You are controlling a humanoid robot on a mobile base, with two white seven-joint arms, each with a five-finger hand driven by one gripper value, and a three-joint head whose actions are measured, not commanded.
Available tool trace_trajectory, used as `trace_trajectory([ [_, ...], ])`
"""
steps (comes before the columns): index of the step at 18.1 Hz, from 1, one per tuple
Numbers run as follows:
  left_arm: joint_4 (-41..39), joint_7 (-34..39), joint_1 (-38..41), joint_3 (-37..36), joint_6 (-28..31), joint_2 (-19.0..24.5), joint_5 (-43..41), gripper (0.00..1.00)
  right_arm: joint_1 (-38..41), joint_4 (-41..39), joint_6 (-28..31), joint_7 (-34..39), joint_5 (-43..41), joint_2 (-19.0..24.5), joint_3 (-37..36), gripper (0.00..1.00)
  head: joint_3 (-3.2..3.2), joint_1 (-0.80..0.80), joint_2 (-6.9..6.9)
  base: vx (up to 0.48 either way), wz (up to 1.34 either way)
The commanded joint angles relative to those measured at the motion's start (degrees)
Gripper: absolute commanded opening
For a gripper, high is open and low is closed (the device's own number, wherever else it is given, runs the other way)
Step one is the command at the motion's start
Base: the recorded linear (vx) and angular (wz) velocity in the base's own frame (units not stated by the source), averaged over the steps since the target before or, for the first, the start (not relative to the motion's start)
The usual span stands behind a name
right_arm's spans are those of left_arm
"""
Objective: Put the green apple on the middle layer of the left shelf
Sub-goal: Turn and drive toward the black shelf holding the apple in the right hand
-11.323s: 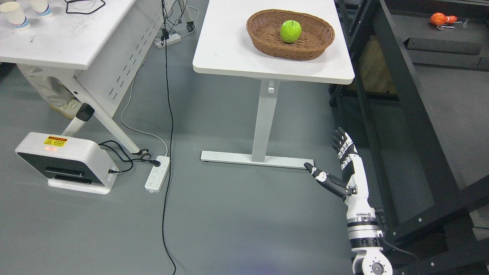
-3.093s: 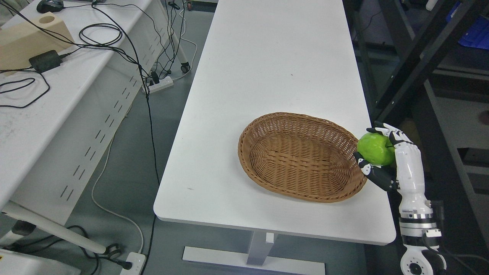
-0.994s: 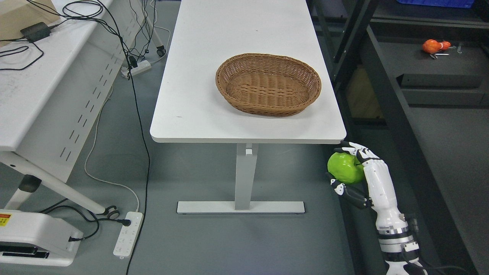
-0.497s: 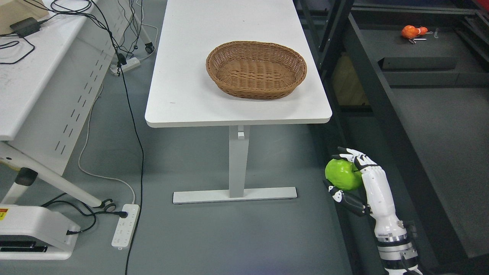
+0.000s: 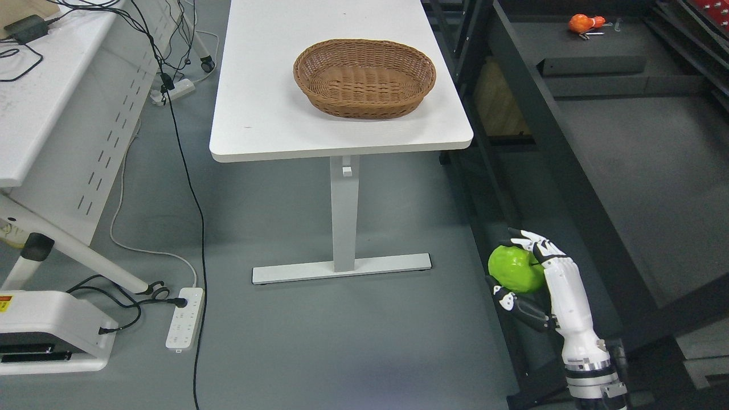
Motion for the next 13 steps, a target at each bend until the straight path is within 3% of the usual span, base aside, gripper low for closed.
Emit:
trace_trajectory([
  [1, 0.00, 0.01, 0.00, 0.00, 0.19, 1.00, 0.00, 1.00, 1.05, -0.02, -0.37, -0.03, -1.54, 0.24, -2.22, 0.00, 0.00, 0.00, 0.00, -0.155, -0.14],
  [13, 0.00, 0.01, 0.00, 0.00, 0.19, 1.00, 0.00, 1.00, 1.13, -0.02, -0.19, 0.06, -2.60, 0.42, -5.74, 0.00, 0.00, 0.00, 0.00, -0.119, -0.27],
])
